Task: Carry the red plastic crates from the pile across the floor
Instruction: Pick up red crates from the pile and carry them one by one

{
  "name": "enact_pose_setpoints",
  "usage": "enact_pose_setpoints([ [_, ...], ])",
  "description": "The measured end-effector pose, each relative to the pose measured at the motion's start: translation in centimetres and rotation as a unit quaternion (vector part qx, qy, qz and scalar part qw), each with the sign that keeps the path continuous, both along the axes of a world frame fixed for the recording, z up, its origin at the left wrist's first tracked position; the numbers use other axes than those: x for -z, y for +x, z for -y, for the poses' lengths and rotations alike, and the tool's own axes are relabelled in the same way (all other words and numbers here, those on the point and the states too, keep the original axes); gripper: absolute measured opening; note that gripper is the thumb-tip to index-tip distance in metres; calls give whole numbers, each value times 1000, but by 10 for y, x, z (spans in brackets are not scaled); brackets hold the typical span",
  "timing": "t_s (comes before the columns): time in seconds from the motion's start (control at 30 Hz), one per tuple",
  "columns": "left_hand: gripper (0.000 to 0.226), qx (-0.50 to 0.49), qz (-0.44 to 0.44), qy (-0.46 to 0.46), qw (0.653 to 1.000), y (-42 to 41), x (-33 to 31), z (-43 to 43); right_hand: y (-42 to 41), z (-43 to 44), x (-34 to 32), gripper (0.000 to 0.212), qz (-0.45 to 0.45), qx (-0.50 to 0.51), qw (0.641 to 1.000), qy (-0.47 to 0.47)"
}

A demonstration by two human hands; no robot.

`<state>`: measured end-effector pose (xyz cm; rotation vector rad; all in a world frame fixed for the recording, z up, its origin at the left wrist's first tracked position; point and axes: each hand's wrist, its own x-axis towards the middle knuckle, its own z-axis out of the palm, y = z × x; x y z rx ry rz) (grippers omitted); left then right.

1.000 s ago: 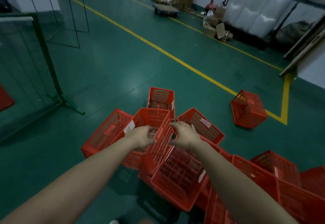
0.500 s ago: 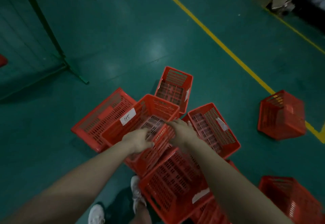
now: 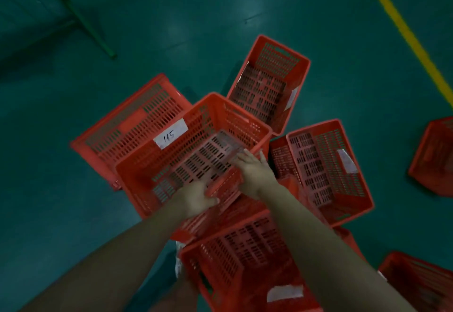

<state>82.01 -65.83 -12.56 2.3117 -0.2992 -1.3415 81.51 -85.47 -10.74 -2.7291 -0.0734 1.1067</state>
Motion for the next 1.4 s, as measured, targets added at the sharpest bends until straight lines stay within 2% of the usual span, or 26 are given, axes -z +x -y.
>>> enact_pose_setpoints([
  [0.07, 84, -9, -1, -14, 1000, -4, 18, 1, 4, 2, 19, 80, 2, -19, 1000, -13],
  [0.2, 54, -14, -17, 9, 1000, -12, 54, 1, 10, -1, 53, 67, 21, -80, 996, -43],
  [0.27, 51, -23, -18, 11, 1000, -17, 66, 0, 10, -3, 61, 57, 42, -90, 994, -45],
  [0.4, 34, -37, -31, 4, 999, -22, 70, -1, 11, -6, 59, 34, 86, -70, 993, -32],
  [0.5, 32, -49, -14, -1, 999, -20, 58, -9, 14, -13, 45, 26, 104, -73, 992, -15],
  [0.67, 28, -54, -3, -8, 999, -3, 17, -36, 24, -32, 8, 24, 145, -70, 987, 13],
  [0.87, 20, -36, -1, -17, 999, 25, -51, -76, 37, -65, -50, 27, 121, -67, 990, 28],
  [1.0, 9, -44, 12, -7, 999, 37, -96, -112, 43, -97, -85, 27, 137, -85, 987, 22],
  [1.2, 19, -101, 52, 14, 993, 33, -165, -188, 55, -170, -146, 23, 173, -124, 976, 55],
  [1.4, 24, -161, 75, 32, 984, 1, -230, -292, 56, -279, -213, 24, 163, -198, 964, 76],
])
